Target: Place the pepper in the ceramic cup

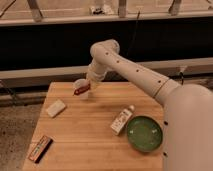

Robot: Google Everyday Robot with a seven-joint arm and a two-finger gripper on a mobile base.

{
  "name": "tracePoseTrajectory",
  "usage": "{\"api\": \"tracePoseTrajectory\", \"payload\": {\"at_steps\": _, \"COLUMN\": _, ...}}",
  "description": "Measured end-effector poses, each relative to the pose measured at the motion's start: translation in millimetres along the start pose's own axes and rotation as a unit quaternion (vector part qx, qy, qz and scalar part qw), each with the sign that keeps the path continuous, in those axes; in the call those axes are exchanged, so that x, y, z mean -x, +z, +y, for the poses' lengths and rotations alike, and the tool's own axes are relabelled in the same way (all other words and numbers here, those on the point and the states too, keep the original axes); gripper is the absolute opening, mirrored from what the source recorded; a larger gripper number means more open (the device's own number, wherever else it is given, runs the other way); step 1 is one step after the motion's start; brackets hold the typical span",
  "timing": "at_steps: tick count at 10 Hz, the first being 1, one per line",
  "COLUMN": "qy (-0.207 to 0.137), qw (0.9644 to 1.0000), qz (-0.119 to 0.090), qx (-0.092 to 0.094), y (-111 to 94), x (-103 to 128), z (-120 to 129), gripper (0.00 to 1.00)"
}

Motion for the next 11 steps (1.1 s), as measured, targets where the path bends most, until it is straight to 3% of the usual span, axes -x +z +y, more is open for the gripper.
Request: {"api": "tracePoseTrajectory", "payload": {"at_steps": 11, "qy": 0.002, "qw": 0.9999, "qz": 0.013, "qx": -0.004, "y": 10, "x": -18, "z": -18, "gripper": 0.00}}
